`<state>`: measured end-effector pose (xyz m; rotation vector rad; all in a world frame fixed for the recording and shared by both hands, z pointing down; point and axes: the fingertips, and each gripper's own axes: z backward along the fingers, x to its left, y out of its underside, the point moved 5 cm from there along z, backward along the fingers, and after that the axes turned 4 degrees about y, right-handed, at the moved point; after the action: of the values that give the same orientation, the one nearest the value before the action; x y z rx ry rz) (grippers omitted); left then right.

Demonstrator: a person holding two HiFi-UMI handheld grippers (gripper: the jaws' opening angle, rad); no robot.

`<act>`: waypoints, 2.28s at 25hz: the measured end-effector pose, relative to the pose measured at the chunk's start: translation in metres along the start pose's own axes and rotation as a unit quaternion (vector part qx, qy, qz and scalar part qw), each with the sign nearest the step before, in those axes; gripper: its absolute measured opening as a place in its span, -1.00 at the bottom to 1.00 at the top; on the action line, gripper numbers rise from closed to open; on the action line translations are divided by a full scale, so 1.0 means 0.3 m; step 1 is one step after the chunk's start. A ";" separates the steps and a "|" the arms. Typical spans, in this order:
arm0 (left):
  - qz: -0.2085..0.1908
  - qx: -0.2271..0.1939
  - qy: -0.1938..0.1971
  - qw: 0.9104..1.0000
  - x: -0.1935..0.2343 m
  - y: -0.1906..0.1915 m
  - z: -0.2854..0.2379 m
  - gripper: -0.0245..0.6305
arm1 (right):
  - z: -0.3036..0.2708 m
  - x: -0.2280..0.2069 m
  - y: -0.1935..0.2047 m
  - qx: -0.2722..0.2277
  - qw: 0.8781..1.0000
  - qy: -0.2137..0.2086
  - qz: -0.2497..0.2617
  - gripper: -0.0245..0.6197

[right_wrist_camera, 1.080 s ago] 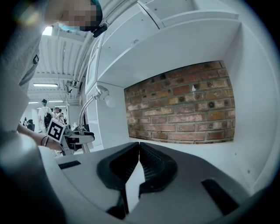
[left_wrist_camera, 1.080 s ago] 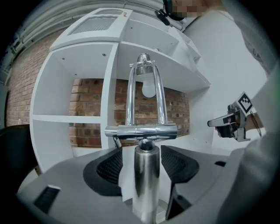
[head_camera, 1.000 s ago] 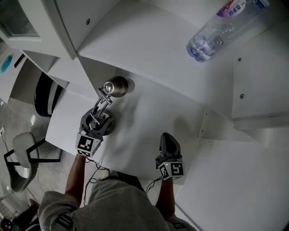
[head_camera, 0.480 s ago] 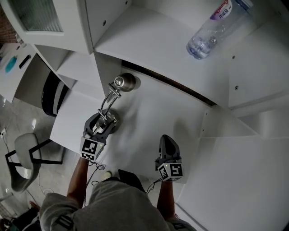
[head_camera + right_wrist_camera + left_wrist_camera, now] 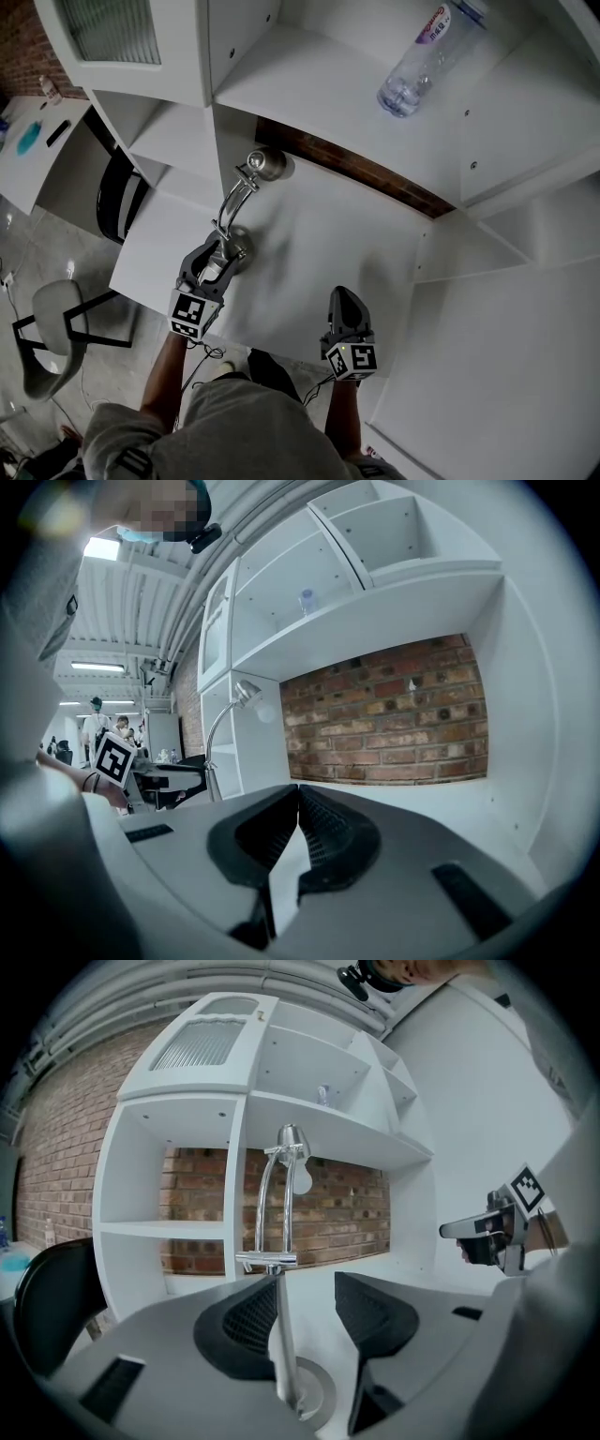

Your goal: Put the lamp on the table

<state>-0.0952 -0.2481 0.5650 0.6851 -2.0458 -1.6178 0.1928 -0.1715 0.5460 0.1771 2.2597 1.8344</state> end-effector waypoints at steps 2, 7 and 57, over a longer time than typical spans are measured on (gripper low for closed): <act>0.003 -0.004 0.004 1.000 -0.017 -0.010 0.021 -0.38 | 0.021 0.011 0.001 -0.001 1.000 0.001 -0.001 -0.85; 0.007 -0.013 0.008 1.000 -0.056 -0.037 0.083 -0.57 | 0.056 0.045 -0.001 -0.006 1.000 -0.002 -0.003 -0.85; 0.003 -0.048 0.034 0.998 -0.277 -0.088 0.654 -0.90 | 0.445 0.431 0.039 -0.043 0.999 -0.014 0.007 -0.85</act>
<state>-0.1484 -0.0529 0.4935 0.6898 -1.9078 -1.6540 0.1003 -0.0120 0.5190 0.2028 2.1626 1.9186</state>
